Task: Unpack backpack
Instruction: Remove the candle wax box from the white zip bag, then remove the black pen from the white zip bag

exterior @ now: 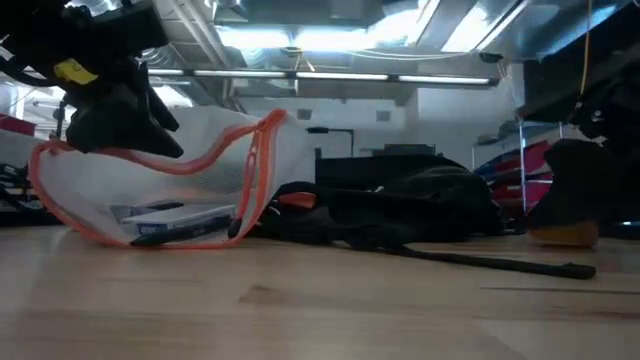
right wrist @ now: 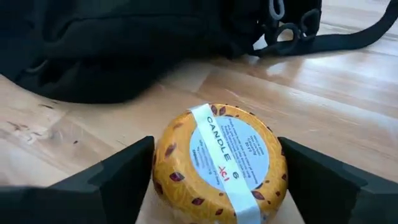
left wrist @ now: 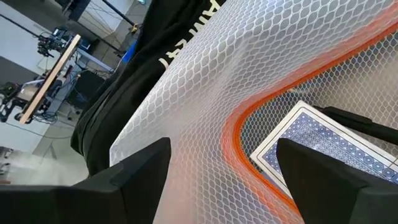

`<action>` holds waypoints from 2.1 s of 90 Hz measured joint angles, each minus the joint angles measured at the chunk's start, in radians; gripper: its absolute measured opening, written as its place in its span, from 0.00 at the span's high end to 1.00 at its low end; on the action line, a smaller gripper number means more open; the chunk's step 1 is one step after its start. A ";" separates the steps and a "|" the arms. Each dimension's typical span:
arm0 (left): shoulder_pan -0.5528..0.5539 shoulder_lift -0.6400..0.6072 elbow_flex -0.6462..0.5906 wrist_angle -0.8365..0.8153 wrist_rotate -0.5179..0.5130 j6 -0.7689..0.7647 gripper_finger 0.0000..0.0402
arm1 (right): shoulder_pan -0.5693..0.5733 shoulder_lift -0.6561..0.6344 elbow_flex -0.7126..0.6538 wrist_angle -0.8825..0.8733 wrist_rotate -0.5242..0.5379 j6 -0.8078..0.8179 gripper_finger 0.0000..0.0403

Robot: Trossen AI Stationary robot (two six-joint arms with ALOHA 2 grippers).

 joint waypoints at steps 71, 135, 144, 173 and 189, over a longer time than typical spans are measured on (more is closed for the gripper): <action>0.012 0.000 0.000 0.044 0.015 -0.004 0.30 | -0.147 -0.085 0.482 0.274 0.265 -1.053 0.08; 0.016 0.000 0.000 0.048 0.041 0.002 0.30 | -0.443 0.317 0.835 0.862 -0.753 -2.522 0.23; 0.016 0.000 0.000 0.042 0.041 0.003 0.30 | -0.453 0.367 0.912 0.772 -0.787 -2.563 0.26; 0.016 0.000 0.000 0.047 0.041 0.000 0.30 | -0.540 0.490 1.097 0.550 -0.921 -2.551 0.34; 0.016 0.000 0.000 0.047 0.041 0.000 0.30 | -0.565 0.529 1.136 0.486 -0.955 -2.568 0.34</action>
